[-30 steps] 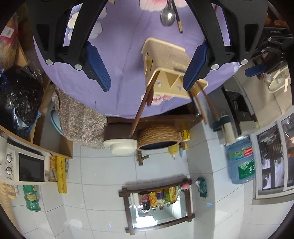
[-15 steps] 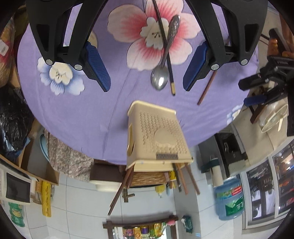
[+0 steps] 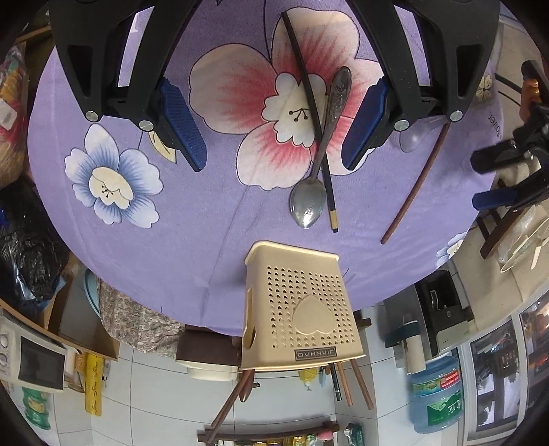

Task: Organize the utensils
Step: 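Grasp a metal spoon with left tool while right tool grasps another metal spoon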

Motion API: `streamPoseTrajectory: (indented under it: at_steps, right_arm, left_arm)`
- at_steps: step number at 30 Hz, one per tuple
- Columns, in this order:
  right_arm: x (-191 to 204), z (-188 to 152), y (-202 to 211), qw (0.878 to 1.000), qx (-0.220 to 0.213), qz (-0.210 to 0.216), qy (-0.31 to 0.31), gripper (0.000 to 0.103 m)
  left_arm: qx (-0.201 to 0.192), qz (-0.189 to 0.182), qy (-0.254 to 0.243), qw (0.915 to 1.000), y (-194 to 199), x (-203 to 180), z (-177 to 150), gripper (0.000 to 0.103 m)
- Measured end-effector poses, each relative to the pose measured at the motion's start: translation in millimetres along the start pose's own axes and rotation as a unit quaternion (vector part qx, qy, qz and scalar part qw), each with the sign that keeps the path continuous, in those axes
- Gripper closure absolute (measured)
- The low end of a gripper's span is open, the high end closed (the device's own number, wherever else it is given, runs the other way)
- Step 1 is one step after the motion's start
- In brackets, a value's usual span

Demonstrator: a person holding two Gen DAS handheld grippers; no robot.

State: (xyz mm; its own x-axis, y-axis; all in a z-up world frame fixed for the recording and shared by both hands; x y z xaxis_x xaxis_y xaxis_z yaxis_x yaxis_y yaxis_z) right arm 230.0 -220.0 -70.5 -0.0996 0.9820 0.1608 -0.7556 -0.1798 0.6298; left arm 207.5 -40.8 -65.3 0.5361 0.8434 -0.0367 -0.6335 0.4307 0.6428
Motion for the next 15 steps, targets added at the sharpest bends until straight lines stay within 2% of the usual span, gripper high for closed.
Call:
streamPoseTrajectory:
  at_steps: [7,9,12,15]
  right_arm:
    - [-6,2,0,1.0,0.001,0.009,-0.016,0.022]
    - [-7,3,0,1.0,0.001,0.013,-0.021,0.022]
    - [-10,2,1,1.0,0.002,0.016,-0.027,0.022]
    - [-9,2,0,0.999,0.006,0.016,-0.029,0.022]
  left_arm:
    - [0.052,-0.027,-0.088,0.9944,-18,-33,-15,0.027]
    - [0.069,-0.02,-0.128,0.9891,-28,-39,-19,0.033]
    - [0.09,-0.023,-0.161,0.9826,-38,-42,-22,0.041]
    - [0.103,-0.02,-0.189,0.9763,-47,-46,-23,0.042]
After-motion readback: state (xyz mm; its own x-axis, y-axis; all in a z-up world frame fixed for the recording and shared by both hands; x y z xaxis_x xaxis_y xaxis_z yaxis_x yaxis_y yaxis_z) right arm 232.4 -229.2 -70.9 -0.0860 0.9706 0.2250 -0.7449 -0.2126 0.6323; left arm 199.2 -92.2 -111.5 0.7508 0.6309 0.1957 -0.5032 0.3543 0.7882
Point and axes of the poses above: each gripper's, at about its wrist camera, not at the fingertips, and y roughly against the way its jaws point, x to its left, z to its top, the point moved 6 cm from there along -y, roughly the way its jaws point, and after that the axes turned 8 degrees about z, right-handed, at the moved point
